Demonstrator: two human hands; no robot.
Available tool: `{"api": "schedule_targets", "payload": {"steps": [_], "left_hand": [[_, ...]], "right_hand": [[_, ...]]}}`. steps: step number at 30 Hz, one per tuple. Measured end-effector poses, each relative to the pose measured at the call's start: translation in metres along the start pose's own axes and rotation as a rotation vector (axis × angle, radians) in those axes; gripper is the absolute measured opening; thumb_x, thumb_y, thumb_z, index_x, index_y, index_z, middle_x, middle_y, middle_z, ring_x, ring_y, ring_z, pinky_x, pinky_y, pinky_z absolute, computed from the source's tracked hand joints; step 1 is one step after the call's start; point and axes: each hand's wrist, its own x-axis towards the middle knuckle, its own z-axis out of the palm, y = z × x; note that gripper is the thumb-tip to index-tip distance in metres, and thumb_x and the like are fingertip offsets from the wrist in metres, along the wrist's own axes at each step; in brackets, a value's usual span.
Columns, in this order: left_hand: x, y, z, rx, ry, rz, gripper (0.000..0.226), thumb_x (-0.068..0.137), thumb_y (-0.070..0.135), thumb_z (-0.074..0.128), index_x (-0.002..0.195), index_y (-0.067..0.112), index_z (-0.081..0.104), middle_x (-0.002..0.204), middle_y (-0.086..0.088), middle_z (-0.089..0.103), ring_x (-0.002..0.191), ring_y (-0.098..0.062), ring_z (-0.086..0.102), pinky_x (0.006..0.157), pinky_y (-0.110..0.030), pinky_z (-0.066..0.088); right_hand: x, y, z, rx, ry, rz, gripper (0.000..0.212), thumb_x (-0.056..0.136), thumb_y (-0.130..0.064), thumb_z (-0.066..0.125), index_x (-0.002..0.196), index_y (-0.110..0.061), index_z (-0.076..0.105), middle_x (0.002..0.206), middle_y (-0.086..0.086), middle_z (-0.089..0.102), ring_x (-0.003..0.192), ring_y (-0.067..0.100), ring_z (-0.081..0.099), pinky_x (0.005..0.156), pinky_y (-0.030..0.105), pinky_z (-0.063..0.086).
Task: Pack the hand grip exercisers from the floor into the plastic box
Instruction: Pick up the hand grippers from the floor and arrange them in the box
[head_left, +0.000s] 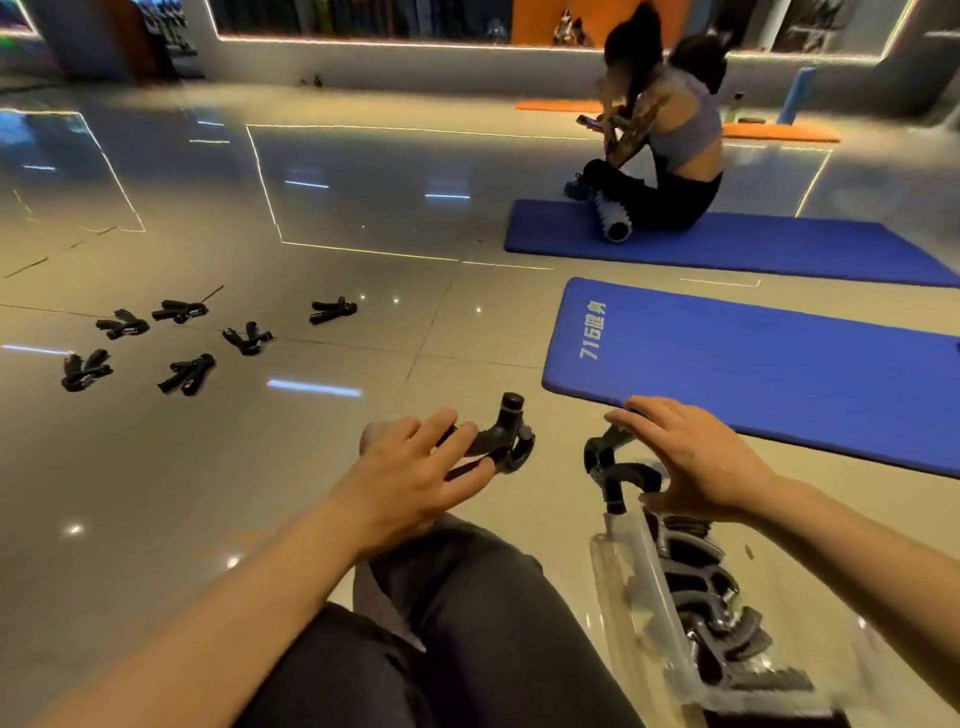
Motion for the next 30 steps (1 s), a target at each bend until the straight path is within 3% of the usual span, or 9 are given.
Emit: {"api": "schedule_targets", "payload": {"steps": [3, 10, 15, 20, 24, 30], "left_hand": [[0.015, 0.020, -0.021, 0.110, 0.151, 0.046, 0.043, 0.072, 0.009, 0.052, 0.114, 0.015, 0.047, 0.109, -0.020, 0.062, 0.103, -0.035, 0.042, 0.064, -0.037, 0.053], [0.053, 0.071, -0.038, 0.112, 0.218, 0.119, 0.054, 0.068, 0.010, 0.048, 0.122, 0.012, 0.045, 0.108, -0.015, 0.064, 0.101, -0.034, 0.054, 0.069, -0.039, 0.051], [0.064, 0.094, -0.052, 0.155, 0.110, 0.153, 0.080, 0.057, 0.015, 0.076, 0.128, 0.007, 0.041, 0.114, -0.016, 0.060, 0.105, -0.034, 0.055, 0.074, -0.042, 0.049], [0.081, 0.105, -0.053, 0.148, 0.042, 0.154, 0.089, 0.049, 0.019, 0.080, 0.128, 0.007, 0.040, 0.112, -0.015, 0.060, 0.103, -0.035, 0.051, 0.073, -0.042, 0.049], [0.114, 0.123, -0.046, -0.041, 0.027, 0.059, 0.095, 0.043, 0.027, 0.084, 0.126, 0.010, 0.043, 0.108, -0.014, 0.062, 0.098, -0.034, 0.055, 0.070, -0.041, 0.050], [0.163, 0.144, -0.004, -0.336, 0.115, -0.046, 0.092, 0.045, 0.035, 0.081, 0.127, 0.013, 0.045, 0.111, -0.011, 0.062, 0.100, -0.032, 0.055, 0.068, -0.036, 0.048]], "right_hand": [[-0.045, 0.014, -0.011, -0.032, -0.029, 0.013, 0.097, 0.056, -0.047, 0.083, 0.139, -0.022, 0.040, 0.134, 0.004, 0.047, 0.113, 0.024, 0.051, 0.089, 0.035, 0.051], [-0.132, 0.048, -0.026, 0.007, -0.045, 0.117, 0.087, 0.068, -0.040, 0.076, 0.142, -0.023, 0.034, 0.136, -0.002, 0.041, 0.118, 0.019, 0.043, 0.089, 0.026, 0.043], [-0.163, 0.058, -0.001, -0.010, -0.118, 0.167, 0.082, 0.069, -0.042, 0.075, 0.139, -0.026, 0.035, 0.131, -0.003, 0.044, 0.109, 0.013, 0.041, 0.086, 0.017, 0.038], [-0.192, 0.069, 0.025, 0.092, -0.139, 0.276, 0.087, 0.072, -0.050, 0.070, 0.144, -0.032, 0.025, 0.139, -0.004, 0.036, 0.117, 0.013, 0.037, 0.095, 0.021, 0.038], [-0.200, 0.085, 0.046, 0.217, -0.135, 0.339, 0.086, 0.070, -0.051, 0.068, 0.142, -0.035, 0.024, 0.128, -0.006, 0.041, 0.108, 0.010, 0.038, 0.089, 0.022, 0.044], [-0.174, 0.110, 0.094, 0.283, -0.258, 0.483, 0.079, 0.067, -0.064, 0.062, 0.134, -0.030, 0.039, 0.124, -0.002, 0.049, 0.114, 0.017, 0.041, 0.086, 0.031, 0.046]]}}
